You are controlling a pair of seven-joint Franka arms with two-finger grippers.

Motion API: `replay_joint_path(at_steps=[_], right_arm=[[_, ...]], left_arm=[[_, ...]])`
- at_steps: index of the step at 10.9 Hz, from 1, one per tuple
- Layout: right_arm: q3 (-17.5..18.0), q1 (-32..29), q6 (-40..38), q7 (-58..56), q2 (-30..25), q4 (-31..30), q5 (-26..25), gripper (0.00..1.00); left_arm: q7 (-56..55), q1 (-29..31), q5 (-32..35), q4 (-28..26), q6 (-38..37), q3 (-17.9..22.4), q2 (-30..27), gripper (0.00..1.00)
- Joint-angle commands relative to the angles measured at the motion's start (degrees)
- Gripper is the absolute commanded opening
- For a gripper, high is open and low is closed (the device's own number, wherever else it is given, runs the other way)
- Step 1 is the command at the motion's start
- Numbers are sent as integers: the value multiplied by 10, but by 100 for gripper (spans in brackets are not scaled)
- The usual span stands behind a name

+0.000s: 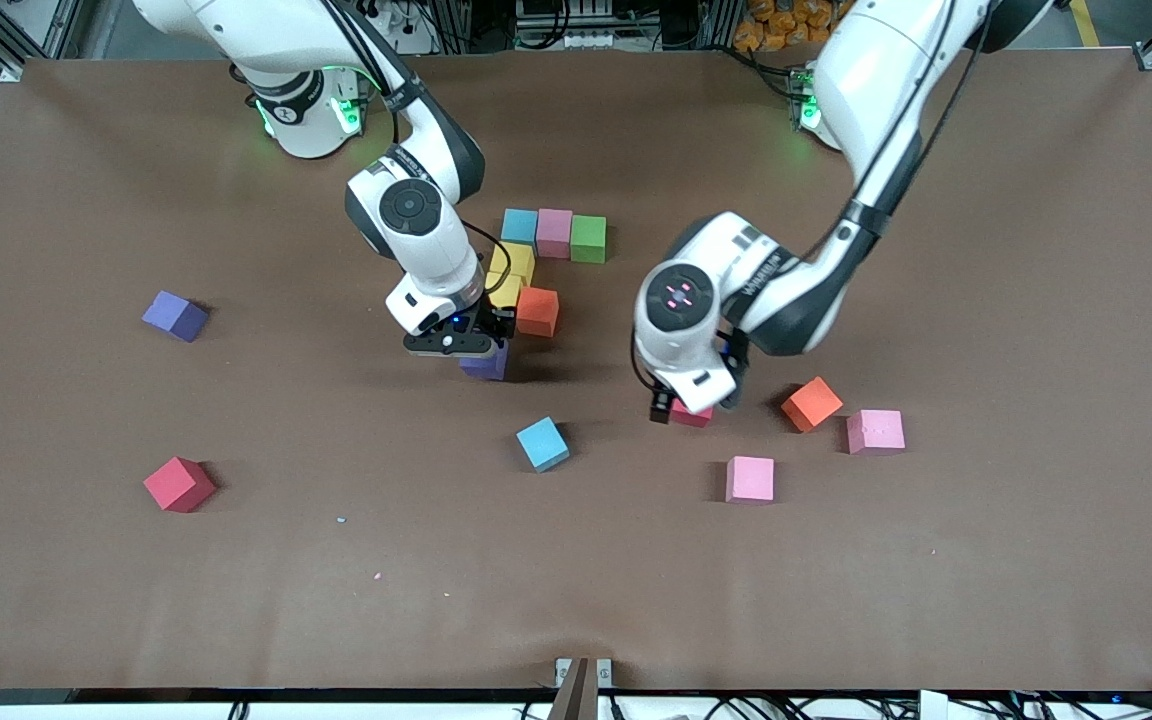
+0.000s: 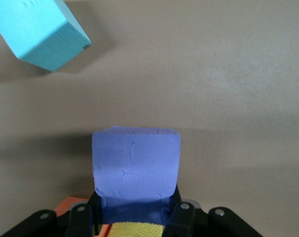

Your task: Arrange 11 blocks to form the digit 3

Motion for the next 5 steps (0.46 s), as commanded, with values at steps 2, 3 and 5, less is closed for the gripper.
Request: replay_joint_path(at_steps=[2, 3, 5], right_arm=[[2, 2, 10, 12, -8, -20, -16, 21], [2, 4, 13, 12, -8, -24, -16, 21], [2, 11, 36, 18, -6, -41, -16, 21]], left_arm=[[67, 27, -12, -39, 31, -9, -7, 100], [72, 33, -12, -55, 49, -8, -9, 100], [65, 40, -17, -76, 87, -8, -8, 100]])
